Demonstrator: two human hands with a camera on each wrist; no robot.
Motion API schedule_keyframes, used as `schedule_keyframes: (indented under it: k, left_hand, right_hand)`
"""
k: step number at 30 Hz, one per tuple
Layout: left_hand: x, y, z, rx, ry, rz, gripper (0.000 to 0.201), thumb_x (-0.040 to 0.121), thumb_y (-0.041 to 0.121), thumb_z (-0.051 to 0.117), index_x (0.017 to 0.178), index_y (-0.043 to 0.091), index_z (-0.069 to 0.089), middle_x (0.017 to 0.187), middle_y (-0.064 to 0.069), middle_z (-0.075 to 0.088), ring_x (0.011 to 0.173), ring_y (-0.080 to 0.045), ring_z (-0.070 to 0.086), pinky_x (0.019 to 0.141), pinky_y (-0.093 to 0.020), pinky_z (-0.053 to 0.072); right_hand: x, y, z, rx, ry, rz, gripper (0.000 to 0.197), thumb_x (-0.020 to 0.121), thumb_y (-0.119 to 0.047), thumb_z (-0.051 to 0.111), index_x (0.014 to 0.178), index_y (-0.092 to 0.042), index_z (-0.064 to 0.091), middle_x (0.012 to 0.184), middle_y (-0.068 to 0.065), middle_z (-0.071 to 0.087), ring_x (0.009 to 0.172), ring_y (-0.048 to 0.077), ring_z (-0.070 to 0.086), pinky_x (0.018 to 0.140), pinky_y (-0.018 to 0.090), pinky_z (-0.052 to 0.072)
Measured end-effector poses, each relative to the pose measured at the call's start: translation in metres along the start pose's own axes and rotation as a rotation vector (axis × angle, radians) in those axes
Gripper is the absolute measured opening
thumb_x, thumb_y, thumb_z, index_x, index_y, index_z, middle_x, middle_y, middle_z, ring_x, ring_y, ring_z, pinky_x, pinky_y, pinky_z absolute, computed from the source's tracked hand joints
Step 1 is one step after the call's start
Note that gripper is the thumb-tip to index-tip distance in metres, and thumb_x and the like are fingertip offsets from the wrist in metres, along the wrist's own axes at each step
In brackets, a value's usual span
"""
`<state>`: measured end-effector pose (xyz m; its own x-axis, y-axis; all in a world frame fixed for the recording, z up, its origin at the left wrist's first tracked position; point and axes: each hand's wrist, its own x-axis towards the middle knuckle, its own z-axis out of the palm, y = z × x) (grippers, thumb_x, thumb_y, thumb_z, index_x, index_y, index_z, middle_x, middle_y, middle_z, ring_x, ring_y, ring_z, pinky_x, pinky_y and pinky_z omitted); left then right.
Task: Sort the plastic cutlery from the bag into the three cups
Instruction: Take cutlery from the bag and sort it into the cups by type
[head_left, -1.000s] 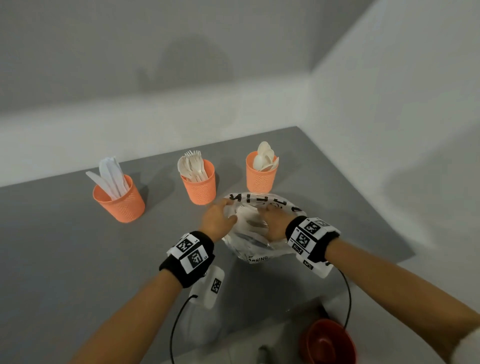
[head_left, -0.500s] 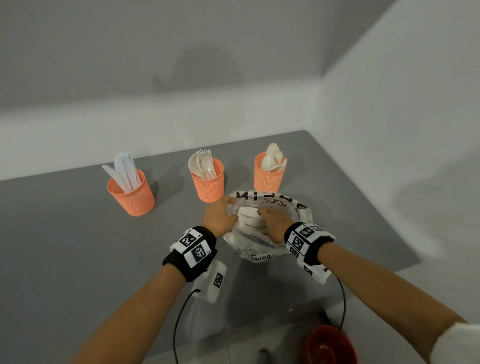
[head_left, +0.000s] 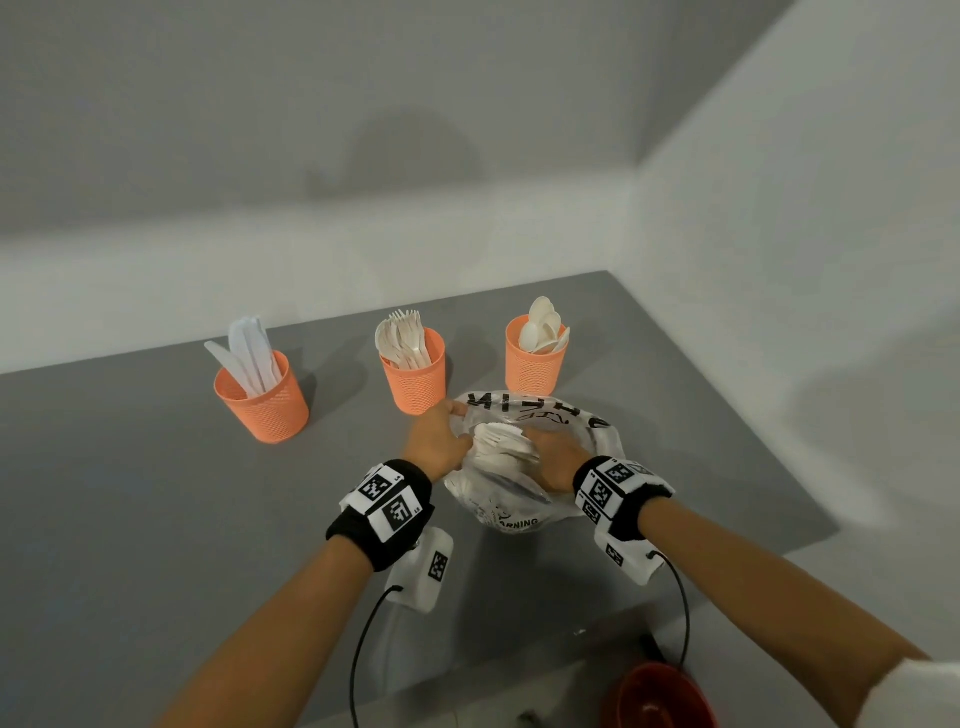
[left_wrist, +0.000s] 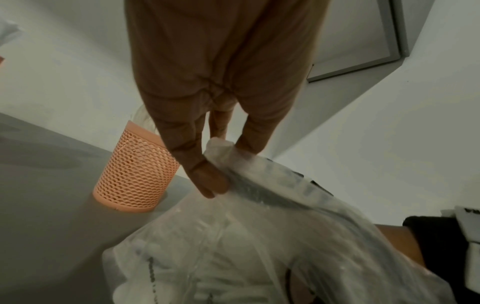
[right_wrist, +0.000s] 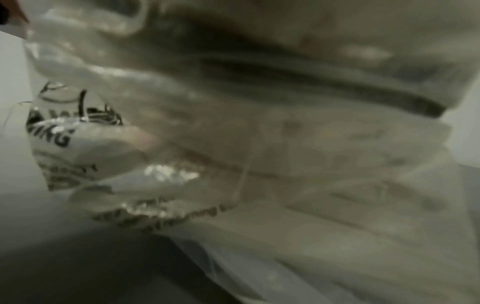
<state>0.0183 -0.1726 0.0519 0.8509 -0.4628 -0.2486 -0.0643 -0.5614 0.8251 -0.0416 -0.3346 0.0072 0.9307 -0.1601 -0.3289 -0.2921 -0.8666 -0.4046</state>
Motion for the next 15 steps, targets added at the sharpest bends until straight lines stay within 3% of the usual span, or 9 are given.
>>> schedule_keyframes:
  k: [4, 9, 12, 15]
  left_hand:
    - [0.0008, 0.0001, 0.0012, 0.016, -0.008, -0.002, 0.039, 0.088, 0.003, 0.053, 0.127, 0.004, 0.044, 0.104, -0.005, 0.046, 0.058, -0.015, 0.054, 0.069, -0.037, 0.053]
    - [0.0025, -0.0015, -0.002, 0.026, -0.014, -0.016, 0.038, 0.089, 0.004, 0.053, 0.126, 0.005, 0.045, 0.1, -0.004, 0.045, 0.059, -0.016, 0.053, 0.075, -0.042, 0.054]
    - [0.0031, -0.0013, -0.0039, 0.017, -0.003, -0.023, 0.038, 0.088, 0.003, 0.053, 0.126, 0.005, 0.046, 0.101, -0.004, 0.045, 0.06, -0.016, 0.054, 0.077, -0.042, 0.055]
    - [0.0045, -0.0023, -0.0046, 0.0, 0.002, -0.021, 0.038, 0.088, 0.002, 0.052, 0.126, 0.004, 0.046, 0.099, -0.004, 0.045, 0.059, -0.015, 0.053, 0.07, -0.039, 0.054]
  right_hand:
    - [-0.0002, -0.0019, 0.0012, -0.003, -0.013, -0.035, 0.058, 0.084, -0.035, 0.063, 0.134, -0.012, 0.044, 0.137, 0.008, 0.049, 0.127, 0.026, 0.044, 0.109, 0.036, 0.033]
    - [-0.0027, -0.0058, 0.001, -0.058, 0.016, -0.055, 0.032, 0.092, -0.023, 0.051, 0.12, -0.007, 0.056, 0.127, 0.012, 0.057, 0.12, 0.028, 0.051, 0.102, 0.033, 0.035]
    - [-0.0037, -0.0055, 0.0013, -0.01, 0.051, -0.065, 0.032, 0.091, -0.021, 0.054, 0.118, -0.005, 0.056, 0.128, 0.014, 0.056, 0.12, 0.029, 0.05, 0.102, 0.033, 0.036]
    - [-0.007, -0.0049, -0.0027, 0.012, 0.043, -0.057, 0.027, 0.091, -0.023, 0.053, 0.111, -0.005, 0.059, 0.122, 0.014, 0.06, 0.113, 0.029, 0.054, 0.098, 0.034, 0.039]
